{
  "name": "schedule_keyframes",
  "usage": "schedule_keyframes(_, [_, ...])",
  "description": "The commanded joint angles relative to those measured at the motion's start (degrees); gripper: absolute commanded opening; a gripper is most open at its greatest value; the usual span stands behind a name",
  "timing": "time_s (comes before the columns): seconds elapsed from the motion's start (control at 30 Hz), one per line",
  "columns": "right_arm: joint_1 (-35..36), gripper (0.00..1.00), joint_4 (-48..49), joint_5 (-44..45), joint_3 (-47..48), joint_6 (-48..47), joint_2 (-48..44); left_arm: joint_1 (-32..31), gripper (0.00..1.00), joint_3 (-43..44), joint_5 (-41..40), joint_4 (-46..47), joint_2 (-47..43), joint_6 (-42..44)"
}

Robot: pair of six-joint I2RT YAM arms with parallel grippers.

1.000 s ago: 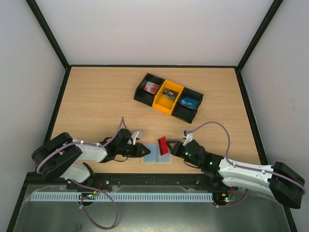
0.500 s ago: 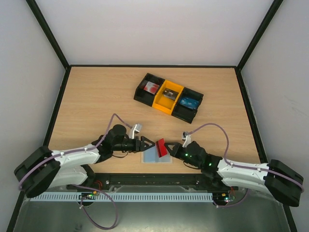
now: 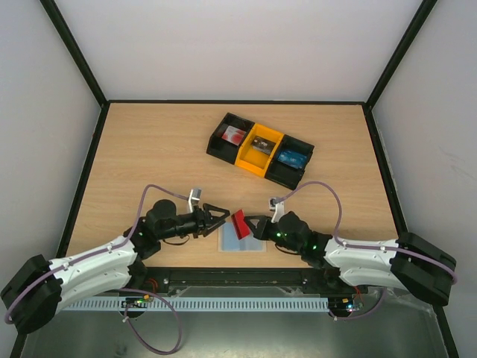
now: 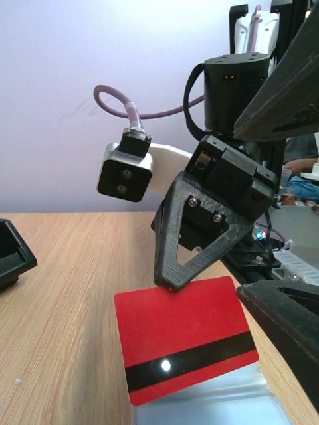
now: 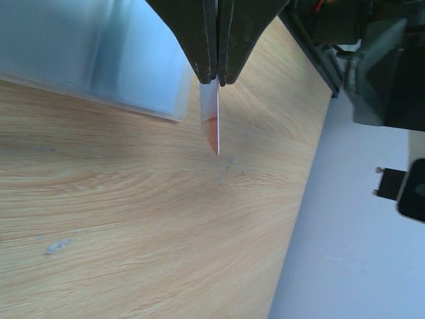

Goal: Take the credit cards out of the card holder

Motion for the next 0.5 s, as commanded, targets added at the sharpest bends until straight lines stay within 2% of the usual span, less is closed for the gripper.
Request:
schedule_keyframes(0.0, [0.3, 0.02, 6.99, -0.77, 0.11, 4.35, 0.26, 1.1, 0.61, -0.73, 0.27, -1.16, -0.76, 3.95])
schedule_keyframes(0.2, [0.33, 0.02, 18.15, -1.71, -4.15, 13.95, -2.42, 3.0, 0.72, -0.57, 6.5, 2.26, 0.34, 7.86])
schedule_keyframes(0.47, [0.32, 0.02, 19.37, -3.24, -3.66, 16.36, -5.51, 2.95, 0.73, 0.06, 6.63, 6.4, 2.12, 9.21])
